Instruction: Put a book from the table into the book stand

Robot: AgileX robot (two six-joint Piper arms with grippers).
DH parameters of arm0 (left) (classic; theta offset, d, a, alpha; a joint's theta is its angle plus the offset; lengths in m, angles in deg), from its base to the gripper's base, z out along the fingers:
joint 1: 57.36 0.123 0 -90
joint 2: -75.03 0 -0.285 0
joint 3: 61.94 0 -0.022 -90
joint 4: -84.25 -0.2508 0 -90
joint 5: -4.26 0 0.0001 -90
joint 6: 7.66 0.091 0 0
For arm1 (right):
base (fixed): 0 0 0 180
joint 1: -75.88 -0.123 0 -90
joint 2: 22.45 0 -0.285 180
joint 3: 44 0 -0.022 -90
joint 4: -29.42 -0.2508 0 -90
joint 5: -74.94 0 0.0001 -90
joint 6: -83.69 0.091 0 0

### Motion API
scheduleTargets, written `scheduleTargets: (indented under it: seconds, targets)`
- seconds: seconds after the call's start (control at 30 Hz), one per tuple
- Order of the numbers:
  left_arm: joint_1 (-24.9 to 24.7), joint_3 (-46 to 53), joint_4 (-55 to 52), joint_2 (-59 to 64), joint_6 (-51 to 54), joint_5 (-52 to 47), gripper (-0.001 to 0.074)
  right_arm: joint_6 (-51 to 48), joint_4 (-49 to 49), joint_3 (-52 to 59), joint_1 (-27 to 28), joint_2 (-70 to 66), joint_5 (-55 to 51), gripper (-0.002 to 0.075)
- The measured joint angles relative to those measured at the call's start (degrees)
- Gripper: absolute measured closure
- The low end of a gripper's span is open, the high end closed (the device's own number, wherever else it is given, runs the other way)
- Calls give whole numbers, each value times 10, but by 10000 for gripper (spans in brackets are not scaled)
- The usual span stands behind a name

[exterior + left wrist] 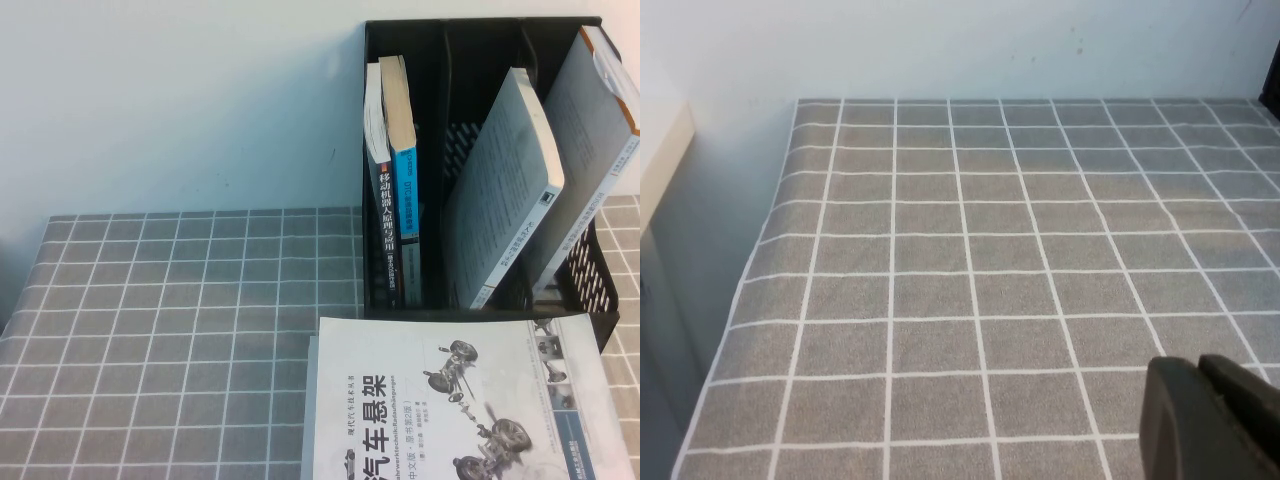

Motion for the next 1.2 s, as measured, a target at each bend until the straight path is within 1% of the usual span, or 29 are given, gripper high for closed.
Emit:
scheduleTargets:
  seconds: [0.1,0.17,0.37,0.5,0.57,0.73,0.83,0.9,0.97,1.07,1.2]
  targets:
    - [0,1,0,0,0,11,738,0,0,2,0,0,18,729]
    - [0,1,0,0,0,41,738,0,0,5,0,0,51,729]
    - [0,1,0,0,0,212,738,0,0,5,0,0,206,729]
    - [0,1,0,0,0,320,738,0,0,5,0,0,281,729]
    - [0,1,0,0,0,355,738,1,0,5,0,0,309,729]
    - [0,1,0,0,0,401,738,16,0,5,0,0,365,729]
    - [0,1,24,-1,-4,425,738,25,0,5,0,0,394,729]
    - [0,1,42,-1,-14,428,738,18,-1,5,0,0,399,729]
    - [0,-1,47,-2,-15,403,738,16,-1,5,0,0,399,729]
    - [0,-21,23,6,-10,349,738,15,-2,4,0,1,378,729]
    - [0,-64,-20,70,-10,340,738,17,-3,-28,0,1,295,729]
